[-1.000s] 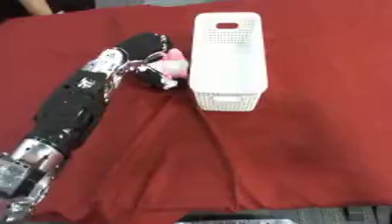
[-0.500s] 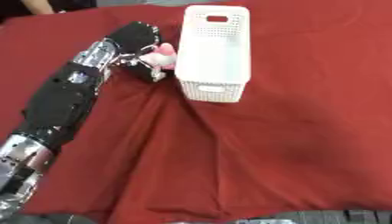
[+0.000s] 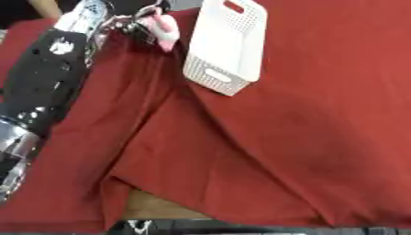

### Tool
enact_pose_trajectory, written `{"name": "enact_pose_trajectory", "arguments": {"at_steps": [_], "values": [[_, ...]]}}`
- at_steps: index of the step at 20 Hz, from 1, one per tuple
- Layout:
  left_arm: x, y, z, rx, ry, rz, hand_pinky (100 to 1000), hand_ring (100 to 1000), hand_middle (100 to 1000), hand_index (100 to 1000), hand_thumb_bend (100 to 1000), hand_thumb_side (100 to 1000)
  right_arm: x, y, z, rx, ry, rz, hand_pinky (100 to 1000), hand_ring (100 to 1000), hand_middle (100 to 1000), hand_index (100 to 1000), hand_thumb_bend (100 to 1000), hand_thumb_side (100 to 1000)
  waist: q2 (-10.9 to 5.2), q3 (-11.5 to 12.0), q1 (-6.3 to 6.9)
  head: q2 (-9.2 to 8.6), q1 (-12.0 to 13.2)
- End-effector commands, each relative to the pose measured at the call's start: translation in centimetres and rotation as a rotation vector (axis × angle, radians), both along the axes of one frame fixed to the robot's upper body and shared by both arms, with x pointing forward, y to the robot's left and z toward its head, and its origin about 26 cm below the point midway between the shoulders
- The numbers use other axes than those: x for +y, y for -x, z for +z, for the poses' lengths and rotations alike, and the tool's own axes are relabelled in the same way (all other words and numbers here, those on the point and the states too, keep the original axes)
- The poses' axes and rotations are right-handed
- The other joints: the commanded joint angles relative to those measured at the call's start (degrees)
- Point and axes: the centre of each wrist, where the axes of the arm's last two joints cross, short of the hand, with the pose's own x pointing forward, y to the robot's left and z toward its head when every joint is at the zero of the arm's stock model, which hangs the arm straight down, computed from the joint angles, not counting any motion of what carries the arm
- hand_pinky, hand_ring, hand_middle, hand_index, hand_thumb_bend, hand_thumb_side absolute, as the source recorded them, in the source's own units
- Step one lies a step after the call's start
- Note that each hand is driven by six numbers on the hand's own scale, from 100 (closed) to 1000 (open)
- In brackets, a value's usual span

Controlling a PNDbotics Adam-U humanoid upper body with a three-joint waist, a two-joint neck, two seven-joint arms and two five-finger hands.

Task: Pick up objects on the table and place them in the box.

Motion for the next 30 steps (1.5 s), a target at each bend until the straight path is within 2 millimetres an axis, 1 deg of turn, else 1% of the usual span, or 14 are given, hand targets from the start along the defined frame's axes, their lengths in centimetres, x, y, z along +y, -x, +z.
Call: {"name": "enact_pose_trajectory", "arguments": {"at_steps": [1,2,3,4,5,8,11,13,15,16,18,21,24,30], "values": [[0.6,0.5,2.6,-0.039,0.020,-0.026,390,532,523,445,156,100,-0.3,0.2,0.6,-0.013,0.020,0.003,636,754,820,741,149,761,-1.24,-0.05,-0.27,-0.42,-0.44],[0.5,0.5,2.5,-0.033,0.030,-0.034,572,621,571,396,157,129,-0.3,0.2,0.6,-0.013,0.020,0.004,636,754,821,741,149,761,-1.23,-0.08,-0.26,-0.42,-0.45],[0.5,0.4,2.4,-0.024,0.043,-0.040,526,596,557,403,159,115,-0.3,0.1,0.6,-0.013,0.021,0.004,636,754,820,740,149,761,-1.22,-0.10,-0.25,-0.42,-0.46],[0.5,0.4,2.2,-0.012,0.056,-0.044,640,662,595,411,152,173,-0.3,0.1,0.6,-0.012,0.021,0.004,636,754,821,741,150,761,-1.19,-0.11,-0.24,-0.42,-0.45],[0.6,0.4,2.1,0.001,0.067,-0.047,644,663,596,417,153,177,-0.3,0.1,0.6,-0.012,0.021,0.004,636,754,821,741,150,761,-1.18,-0.12,-0.23,-0.42,-0.44],[0.5,0.3,2.1,0.039,0.068,-0.046,655,670,615,511,177,198,-0.3,0.2,0.6,-0.010,0.024,0.005,636,754,821,741,151,761,-1.14,-0.08,-0.20,-0.42,-0.35],[0.3,0.3,2.2,0.058,0.063,-0.047,656,673,617,518,173,200,-0.3,0.2,0.6,-0.009,0.025,0.005,637,754,821,741,151,761,-1.14,-0.09,-0.21,-0.42,-0.30],[0.2,0.4,2.5,0.054,0.063,-0.053,679,704,637,515,188,206,-0.3,0.1,0.6,-0.009,0.026,0.005,637,754,821,741,151,762,-1.18,-0.08,-0.23,-0.42,-0.29],[0.1,0.4,2.7,0.042,0.069,-0.061,730,747,665,496,197,209,-0.3,0.1,0.6,-0.009,0.027,0.004,637,754,821,741,151,762,-1.22,-0.06,-0.25,-0.42,-0.29],[0.1,0.5,2.9,0.035,0.074,-0.065,797,788,693,479,198,211,-0.3,0.1,0.6,-0.008,0.027,0.004,637,755,821,741,151,762,-1.25,-0.05,-0.26,-0.42,-0.29],[0.2,0.6,3.2,0.019,0.083,-0.071,872,823,709,470,187,221,-0.4,0.1,0.6,-0.008,0.027,0.003,637,755,821,741,151,762,-1.32,0.00,-0.28,-0.42,-0.33],[0.3,0.8,3.8,-0.005,0.108,-0.076,883,817,707,474,186,234,-0.4,0.2,0.6,-0.005,0.029,0.001,637,755,822,741,147,762,-1.44,0.08,-0.31,-0.42,-0.37],[0.0,0.9,4.3,-0.021,0.144,-0.093,845,792,694,480,189,246,-0.4,0.2,0.6,-0.003,0.030,0.000,637,755,822,741,145,762,-1.59,0.08,-0.34,-0.42,-0.34],[-2.9,0.4,4.9,-0.017,0.184,-0.172,822,775,683,497,199,264,-0.3,0.1,0.7,-0.005,0.032,0.009,637,754,821,742,142,764,-1.95,-0.56,-0.30,-0.42,-0.02]]}}
